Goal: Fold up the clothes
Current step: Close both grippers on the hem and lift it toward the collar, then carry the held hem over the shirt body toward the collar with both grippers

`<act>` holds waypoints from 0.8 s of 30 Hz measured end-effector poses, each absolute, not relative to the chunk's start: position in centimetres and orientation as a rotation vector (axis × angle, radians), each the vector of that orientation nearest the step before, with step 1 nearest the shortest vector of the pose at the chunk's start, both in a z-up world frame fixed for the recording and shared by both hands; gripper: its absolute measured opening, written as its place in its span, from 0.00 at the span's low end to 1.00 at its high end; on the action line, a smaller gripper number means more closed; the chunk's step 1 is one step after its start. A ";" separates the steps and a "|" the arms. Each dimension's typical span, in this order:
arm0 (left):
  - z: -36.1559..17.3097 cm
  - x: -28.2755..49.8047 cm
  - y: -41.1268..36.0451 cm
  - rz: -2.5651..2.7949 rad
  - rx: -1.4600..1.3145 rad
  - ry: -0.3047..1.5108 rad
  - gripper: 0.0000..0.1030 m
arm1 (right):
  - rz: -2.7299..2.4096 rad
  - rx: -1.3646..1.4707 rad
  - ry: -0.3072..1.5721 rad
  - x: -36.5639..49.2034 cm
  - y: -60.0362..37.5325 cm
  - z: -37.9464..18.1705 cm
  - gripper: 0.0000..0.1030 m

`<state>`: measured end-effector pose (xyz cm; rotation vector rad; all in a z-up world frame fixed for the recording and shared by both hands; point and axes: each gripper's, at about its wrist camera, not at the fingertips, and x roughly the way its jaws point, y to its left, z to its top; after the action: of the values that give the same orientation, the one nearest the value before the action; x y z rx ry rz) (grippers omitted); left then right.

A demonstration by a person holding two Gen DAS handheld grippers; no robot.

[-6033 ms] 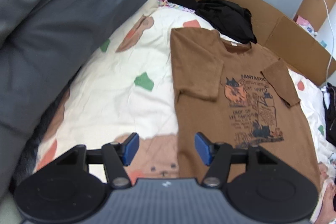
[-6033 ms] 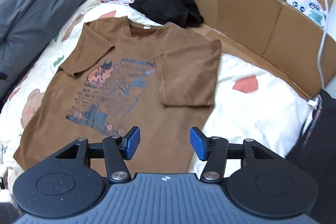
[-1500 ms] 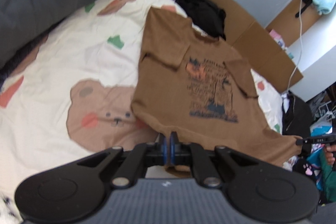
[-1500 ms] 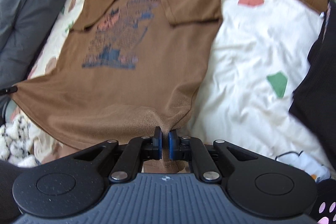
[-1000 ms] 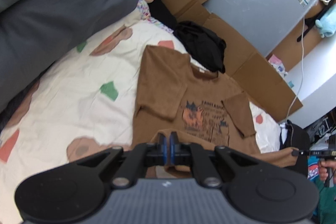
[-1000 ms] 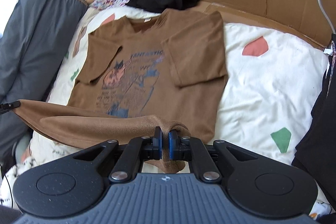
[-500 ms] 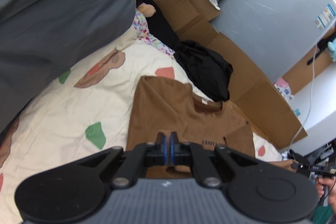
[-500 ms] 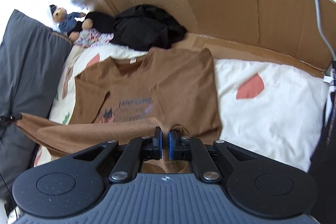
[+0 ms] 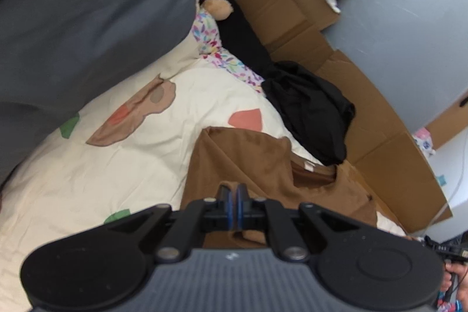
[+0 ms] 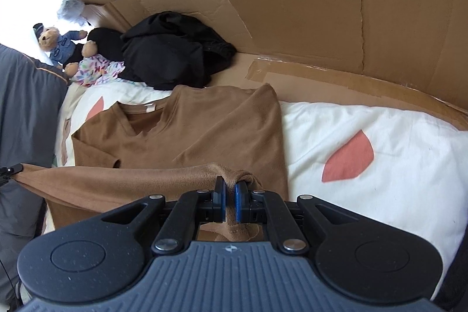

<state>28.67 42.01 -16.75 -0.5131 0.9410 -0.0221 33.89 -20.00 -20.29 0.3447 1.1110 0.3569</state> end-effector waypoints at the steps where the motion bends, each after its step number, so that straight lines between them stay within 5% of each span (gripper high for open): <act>1: -17.1 29.0 42.0 -0.016 -0.519 0.938 0.03 | 0.357 0.346 1.112 34.3 -19.9 -20.6 0.06; 24: -21.6 35.4 42.0 0.063 -0.542 0.933 0.03 | 0.273 0.347 1.102 41.3 -19.0 -24.8 0.06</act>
<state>35.41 42.03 -21.58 -0.5424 0.9334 0.0631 41.25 -19.03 -24.76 0.3466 1.1024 0.2734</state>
